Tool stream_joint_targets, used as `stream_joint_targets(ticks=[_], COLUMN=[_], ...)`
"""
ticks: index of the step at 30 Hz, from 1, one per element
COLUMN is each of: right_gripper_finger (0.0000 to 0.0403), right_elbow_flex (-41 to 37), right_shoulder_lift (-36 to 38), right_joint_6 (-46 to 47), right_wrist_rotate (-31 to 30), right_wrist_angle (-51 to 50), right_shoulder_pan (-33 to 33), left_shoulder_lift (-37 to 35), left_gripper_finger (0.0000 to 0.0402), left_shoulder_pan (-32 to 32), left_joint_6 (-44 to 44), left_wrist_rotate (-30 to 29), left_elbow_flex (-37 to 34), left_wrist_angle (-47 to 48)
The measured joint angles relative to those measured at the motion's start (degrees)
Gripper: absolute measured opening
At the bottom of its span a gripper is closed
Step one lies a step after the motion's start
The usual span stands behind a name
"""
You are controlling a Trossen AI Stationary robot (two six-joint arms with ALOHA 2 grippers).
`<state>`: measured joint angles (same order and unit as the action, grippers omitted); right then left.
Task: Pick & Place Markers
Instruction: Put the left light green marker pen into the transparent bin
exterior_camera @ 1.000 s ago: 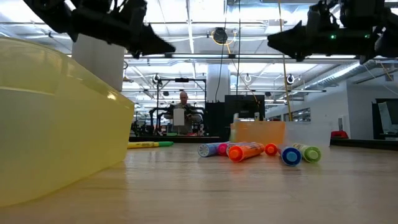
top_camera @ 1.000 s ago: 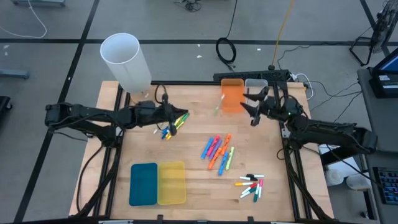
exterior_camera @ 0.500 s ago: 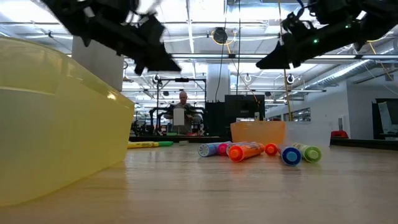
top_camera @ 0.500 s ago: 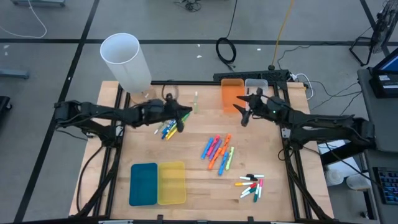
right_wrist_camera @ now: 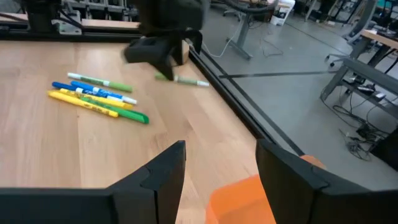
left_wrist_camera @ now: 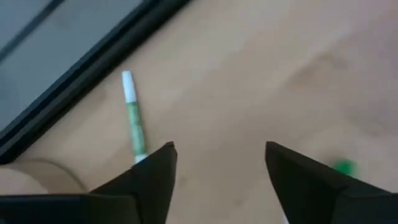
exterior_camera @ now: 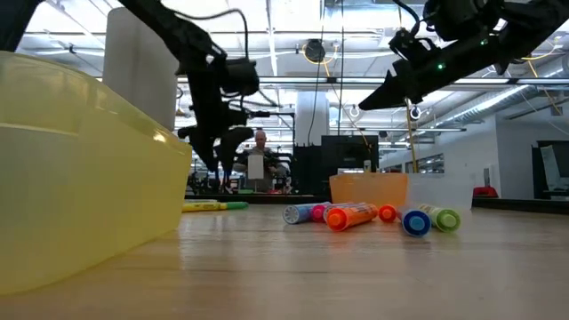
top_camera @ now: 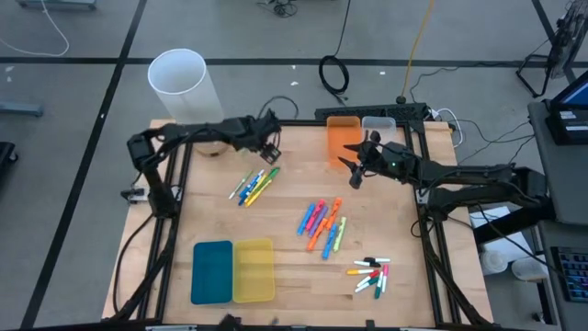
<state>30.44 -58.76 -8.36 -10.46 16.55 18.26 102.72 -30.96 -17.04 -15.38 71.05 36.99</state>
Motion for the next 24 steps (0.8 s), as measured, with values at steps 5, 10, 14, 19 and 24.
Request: stream_joint_targets(ticks=[5, 10, 14, 19, 24], right_gripper_finger=[0.0186, 0.0186, 0.0184, 0.0186, 0.0187], right_elbow_flex=[0.0, 0.0, 0.0, 0.0, 0.0], right_shoulder_lift=[0.1, 0.1, 0.1, 0.1, 0.1], right_joint_6=[-0.2, -1.6, -2.0, -0.8, 0.1], right_wrist_rotate=[0.0, 0.0, 0.0, 0.1, 0.1], right_wrist_angle=[-0.2, -0.1, -0.1, -0.1, -0.1], right_shoulder_pan=[0.0, 0.0, 0.0, 0.0, 0.0], left_shoulder_lift=[1.1, 1.2, 1.4, 5.3, 8.3], left_gripper_finger=[0.0270, 0.0271, 0.0271, 0.0271, 0.0271], left_shoulder_pan=[-7.6, -10.8, -11.6, -12.0, -13.0], left_joint_6=[-4.0, -4.5, -3.4, -2.5, -3.1], left_wrist_rotate=[0.4, -0.8, -0.2, -0.1, -1.0], left_elbow_flex=[0.0, -0.1, -0.1, -0.1, 0.1], left_wrist_angle=[3.7, 6.2, 6.0, 3.7, 2.5])
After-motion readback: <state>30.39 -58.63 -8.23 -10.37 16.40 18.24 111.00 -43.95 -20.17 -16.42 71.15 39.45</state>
